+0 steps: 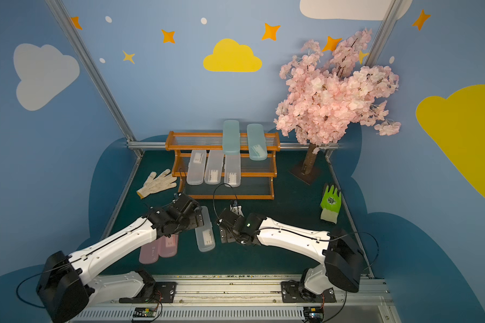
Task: Place the pencil cases on the shelf according to color
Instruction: Pick up the pencil case from the center of the board.
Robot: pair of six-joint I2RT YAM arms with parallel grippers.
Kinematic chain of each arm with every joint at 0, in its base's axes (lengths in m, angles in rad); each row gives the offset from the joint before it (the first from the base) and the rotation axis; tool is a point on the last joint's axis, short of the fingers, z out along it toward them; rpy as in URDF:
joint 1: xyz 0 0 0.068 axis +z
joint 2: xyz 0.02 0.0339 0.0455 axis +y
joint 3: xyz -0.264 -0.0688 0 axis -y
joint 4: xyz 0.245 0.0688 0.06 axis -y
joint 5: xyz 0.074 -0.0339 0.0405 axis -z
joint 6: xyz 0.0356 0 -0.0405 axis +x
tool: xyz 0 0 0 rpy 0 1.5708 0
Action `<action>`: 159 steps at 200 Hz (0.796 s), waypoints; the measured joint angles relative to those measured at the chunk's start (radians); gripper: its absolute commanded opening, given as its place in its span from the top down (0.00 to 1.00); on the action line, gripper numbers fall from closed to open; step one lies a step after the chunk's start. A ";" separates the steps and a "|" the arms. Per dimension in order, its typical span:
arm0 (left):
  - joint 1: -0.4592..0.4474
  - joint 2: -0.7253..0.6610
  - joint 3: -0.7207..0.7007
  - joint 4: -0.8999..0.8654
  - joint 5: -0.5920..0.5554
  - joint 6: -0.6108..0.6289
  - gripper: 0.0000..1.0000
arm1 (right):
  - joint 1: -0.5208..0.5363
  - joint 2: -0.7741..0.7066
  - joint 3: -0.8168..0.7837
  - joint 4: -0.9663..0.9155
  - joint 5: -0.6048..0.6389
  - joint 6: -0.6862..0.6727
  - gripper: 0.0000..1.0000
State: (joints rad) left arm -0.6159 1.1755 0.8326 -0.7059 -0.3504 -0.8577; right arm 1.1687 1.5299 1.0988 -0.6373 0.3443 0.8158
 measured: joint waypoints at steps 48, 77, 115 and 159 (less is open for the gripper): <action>0.138 -0.129 -0.081 -0.023 -0.027 0.010 0.00 | 0.028 0.277 0.200 0.050 -0.093 0.067 0.01; 0.219 -0.132 -0.085 -0.026 -0.028 0.010 0.00 | 0.031 0.382 0.304 0.044 -0.133 0.068 0.01; 0.299 -0.166 -0.108 -0.017 -0.028 0.009 0.00 | 0.031 0.505 0.464 -0.013 -0.158 0.055 0.01; 0.369 -0.234 -0.164 0.003 -0.015 0.010 0.00 | 0.034 0.620 0.584 -0.086 -0.173 0.041 0.01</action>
State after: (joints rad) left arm -0.2466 0.9417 0.6685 -0.7025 -0.3656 -0.8474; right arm 1.2022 2.1494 1.6829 -0.7235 0.1711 0.8566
